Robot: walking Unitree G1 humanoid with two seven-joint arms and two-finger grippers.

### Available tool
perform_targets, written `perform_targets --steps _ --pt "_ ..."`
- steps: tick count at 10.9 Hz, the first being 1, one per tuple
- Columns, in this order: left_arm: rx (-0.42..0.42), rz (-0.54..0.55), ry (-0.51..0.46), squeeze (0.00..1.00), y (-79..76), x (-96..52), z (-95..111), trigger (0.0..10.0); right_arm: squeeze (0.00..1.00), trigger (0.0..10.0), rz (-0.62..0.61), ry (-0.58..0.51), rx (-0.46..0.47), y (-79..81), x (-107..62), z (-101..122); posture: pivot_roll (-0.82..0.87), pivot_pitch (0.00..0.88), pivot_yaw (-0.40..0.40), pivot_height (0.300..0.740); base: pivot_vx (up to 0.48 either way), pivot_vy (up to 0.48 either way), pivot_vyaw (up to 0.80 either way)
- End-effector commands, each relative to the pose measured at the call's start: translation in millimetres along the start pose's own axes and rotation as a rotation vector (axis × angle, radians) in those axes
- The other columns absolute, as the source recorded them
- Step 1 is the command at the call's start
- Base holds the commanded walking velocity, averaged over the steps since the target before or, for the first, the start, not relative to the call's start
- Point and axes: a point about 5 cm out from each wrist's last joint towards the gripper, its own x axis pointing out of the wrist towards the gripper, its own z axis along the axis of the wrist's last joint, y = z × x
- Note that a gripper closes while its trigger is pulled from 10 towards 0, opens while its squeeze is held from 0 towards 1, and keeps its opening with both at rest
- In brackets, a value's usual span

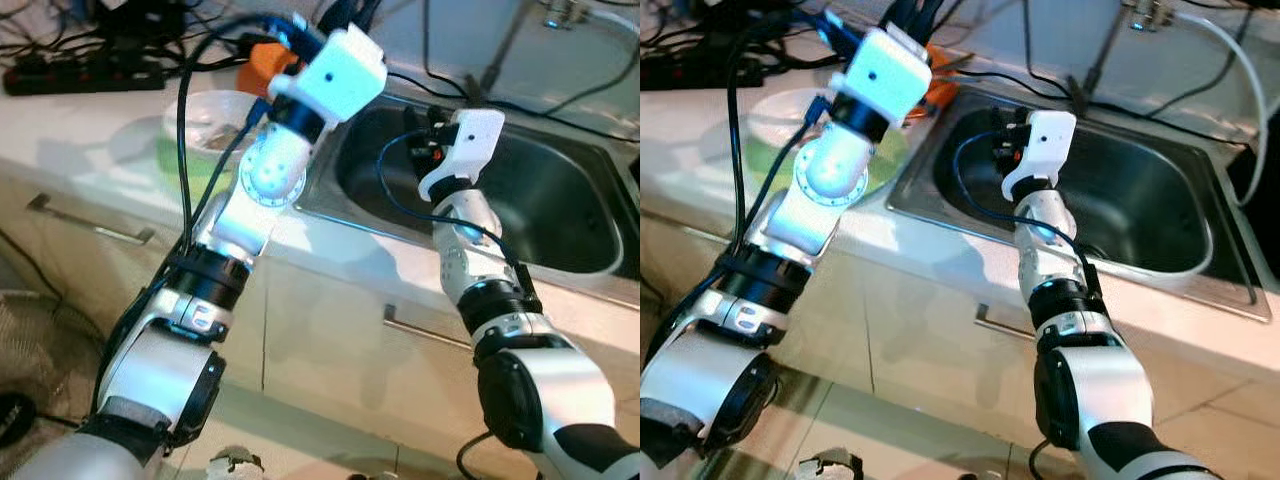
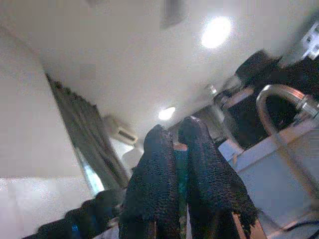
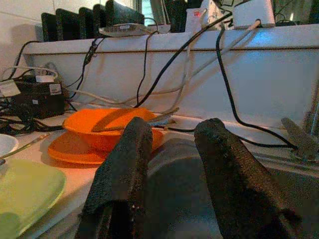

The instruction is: Kitchen organization

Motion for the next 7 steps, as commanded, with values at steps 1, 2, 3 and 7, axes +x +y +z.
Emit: perform_targets --steps 1,2,3,7 --pt "-0.087 0.003 -0.033 0.00 3.2 2.7 5 10.0 0.00 10.0 0.019 -0.018 -0.015 0.0 -1.5 2 0.14 0.000 -0.062 0.740 0.000 0.000 0.00" --pt "-0.176 0.012 -0.037 0.00 5.2 4.4 5 10.0 0.00 10.0 0.022 -0.021 -0.016 0.2 -1.7 2 0.13 0.000 -0.052 0.740 0.000 0.000 0.00" --pt "-0.325 0.022 -0.052 0.00 7.5 9.6 8 10.0 0.00 10.0 0.031 -0.031 -0.019 -0.1 -2.1 4 0.10 0.000 -0.030 0.740 0.000 0.000 0.00" --pt "-0.633 -0.007 -0.079 0.00 15.2 20.1 9 10.0 0.00 10.0 -0.001 -0.066 -0.075 -18.7 -13.3 10 0.04 0.000 0.025 0.740 0.000 0.000 0.00"
